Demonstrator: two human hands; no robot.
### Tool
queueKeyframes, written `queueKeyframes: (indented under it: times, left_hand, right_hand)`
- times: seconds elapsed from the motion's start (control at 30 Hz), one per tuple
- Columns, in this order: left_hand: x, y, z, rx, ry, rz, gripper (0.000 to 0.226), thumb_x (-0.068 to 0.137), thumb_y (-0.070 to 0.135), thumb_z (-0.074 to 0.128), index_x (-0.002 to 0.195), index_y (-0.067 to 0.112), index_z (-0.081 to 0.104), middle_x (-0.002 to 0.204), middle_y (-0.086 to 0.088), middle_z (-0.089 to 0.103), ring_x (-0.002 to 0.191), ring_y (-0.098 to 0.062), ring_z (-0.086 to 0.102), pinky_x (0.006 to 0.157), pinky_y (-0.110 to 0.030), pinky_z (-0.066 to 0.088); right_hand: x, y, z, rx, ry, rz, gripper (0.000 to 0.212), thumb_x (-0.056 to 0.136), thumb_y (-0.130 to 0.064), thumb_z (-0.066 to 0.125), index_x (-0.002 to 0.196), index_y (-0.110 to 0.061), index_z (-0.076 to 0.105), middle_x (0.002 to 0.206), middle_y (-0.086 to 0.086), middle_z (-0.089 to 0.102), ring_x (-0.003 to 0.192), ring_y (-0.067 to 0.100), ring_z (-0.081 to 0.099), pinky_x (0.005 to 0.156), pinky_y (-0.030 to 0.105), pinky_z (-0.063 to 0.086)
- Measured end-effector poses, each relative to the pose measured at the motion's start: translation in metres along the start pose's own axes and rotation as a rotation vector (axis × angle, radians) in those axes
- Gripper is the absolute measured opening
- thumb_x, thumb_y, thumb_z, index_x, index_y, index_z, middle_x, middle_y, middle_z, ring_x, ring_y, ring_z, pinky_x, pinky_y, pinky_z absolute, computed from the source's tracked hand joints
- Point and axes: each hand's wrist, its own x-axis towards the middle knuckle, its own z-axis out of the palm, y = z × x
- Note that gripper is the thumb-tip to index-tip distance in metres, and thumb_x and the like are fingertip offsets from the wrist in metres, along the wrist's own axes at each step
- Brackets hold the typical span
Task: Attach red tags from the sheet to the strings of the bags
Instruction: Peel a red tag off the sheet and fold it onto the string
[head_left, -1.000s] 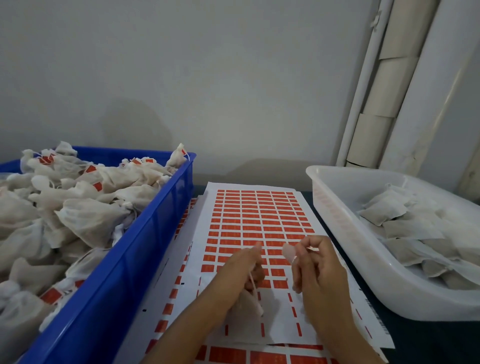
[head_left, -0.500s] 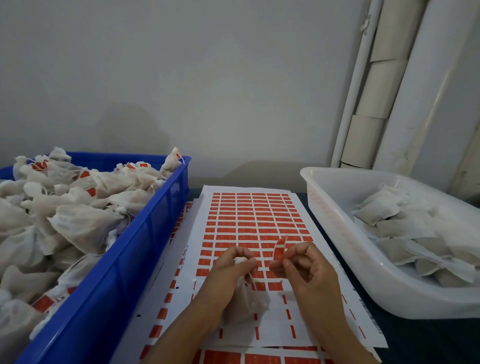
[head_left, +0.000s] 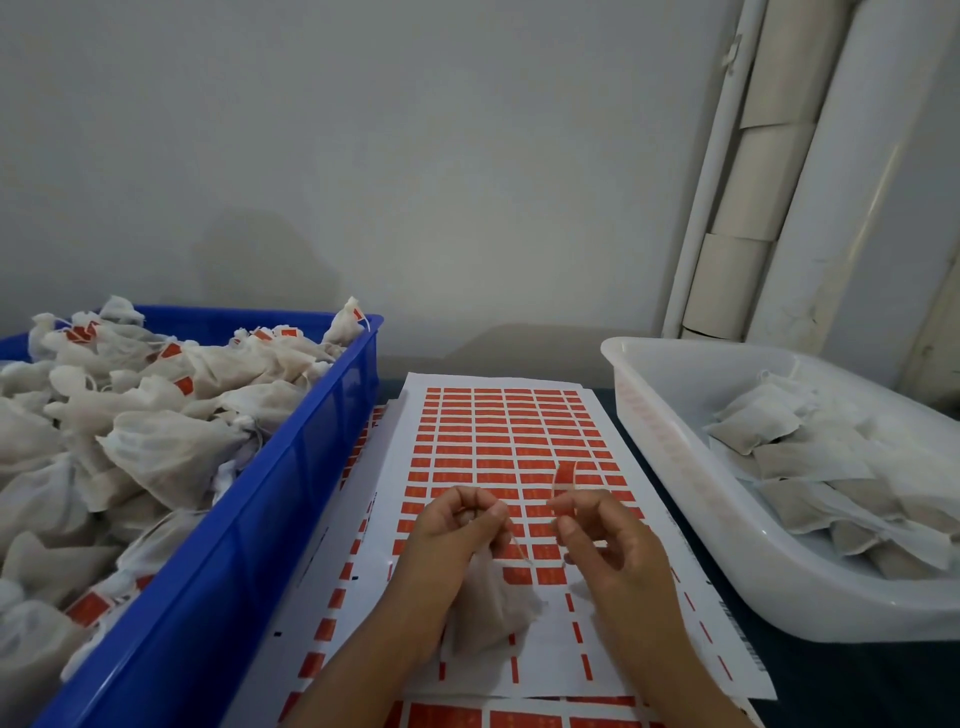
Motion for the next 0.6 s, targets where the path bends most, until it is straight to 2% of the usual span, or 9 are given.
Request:
queueKeyframes:
  times: [0.07,0.13,0.27,0.33,0.47,0.53,0.6]
  left_hand:
    - [0.0,0.0005,0.0005,-0.022,-0.004,0.001,0.006,0.086,0.019,0.059,0.09,0.015,0.063,0.086,-0.004,0.069,0.08,-0.019,0.065,0.082,-0.03,0.055]
    - [-0.0008,0.0017,0.0005,-0.037,-0.028,0.002,0.005,0.086,0.017,0.059,0.088,0.014,0.063,0.084,-0.005,0.069,0.077,-0.019,0.065,0.079,-0.029,0.056]
    - [-0.0018,0.0031,0.0004,-0.081,-0.101,0.014,0.004,0.087,0.012,0.058,0.085,0.013,0.062,0.073,-0.003,0.068,0.068,-0.016,0.064,0.071,-0.027,0.055]
    - [-0.0017,0.0034,0.0001,-0.103,-0.117,0.018,0.005,0.087,0.01,0.057,0.084,0.012,0.061,0.07,-0.002,0.067,0.065,-0.015,0.063,0.068,-0.026,0.054]
    - [-0.0017,0.0043,-0.0009,-0.115,-0.133,0.029,0.007,0.087,0.009,0.057,0.083,0.012,0.062,0.071,-0.002,0.067,0.064,-0.013,0.063,0.064,-0.022,0.053]
    - [-0.0007,0.0042,-0.0011,-0.058,-0.121,0.065,0.006,0.087,0.01,0.058,0.084,0.013,0.061,0.076,-0.002,0.067,0.067,-0.013,0.063,0.061,-0.019,0.051]
    - [0.0004,0.003,-0.0007,0.087,-0.144,0.14,0.004,0.088,0.011,0.058,0.085,0.014,0.06,0.08,-0.002,0.065,0.067,-0.011,0.061,0.061,-0.017,0.049]
  right_hand:
    - [-0.0005,0.0015,0.0039,-0.041,-0.047,0.015,0.027,0.072,-0.05,0.048,0.095,-0.037,0.056,0.101,-0.023,0.059,0.094,0.0,0.058,0.076,0.005,0.044]
    - [-0.0009,0.0028,0.0071,-0.088,-0.117,0.026,0.032,0.071,-0.055,0.046,0.097,-0.039,0.054,0.106,-0.025,0.054,0.098,-0.003,0.054,0.078,0.002,0.039]
    - [-0.0009,0.0045,0.0092,-0.176,-0.201,-0.012,0.021,0.072,-0.054,0.045,0.088,-0.041,0.052,0.102,-0.025,0.049,0.1,-0.002,0.049,0.079,0.0,0.036]
    - [-0.0007,0.0059,0.0091,-0.178,-0.207,-0.023,0.016,0.075,-0.051,0.048,0.084,-0.038,0.052,0.099,-0.022,0.05,0.098,0.0,0.05,0.081,0.001,0.038]
    - [-0.0001,0.0093,0.0067,-0.158,-0.183,-0.024,0.008,0.084,-0.038,0.054,0.084,-0.031,0.055,0.097,-0.023,0.051,0.098,0.002,0.051,0.095,0.019,0.041]
    - [-0.0002,0.0082,0.005,-0.185,-0.145,-0.051,0.013,0.081,-0.045,0.047,0.084,-0.033,0.053,0.097,-0.025,0.05,0.1,-0.001,0.05,0.094,0.015,0.038]
    - [0.0007,0.0067,0.0037,-0.245,-0.118,-0.084,0.006,0.083,-0.043,0.044,0.084,-0.039,0.048,0.099,-0.029,0.046,0.1,-0.005,0.047,0.091,0.006,0.032]
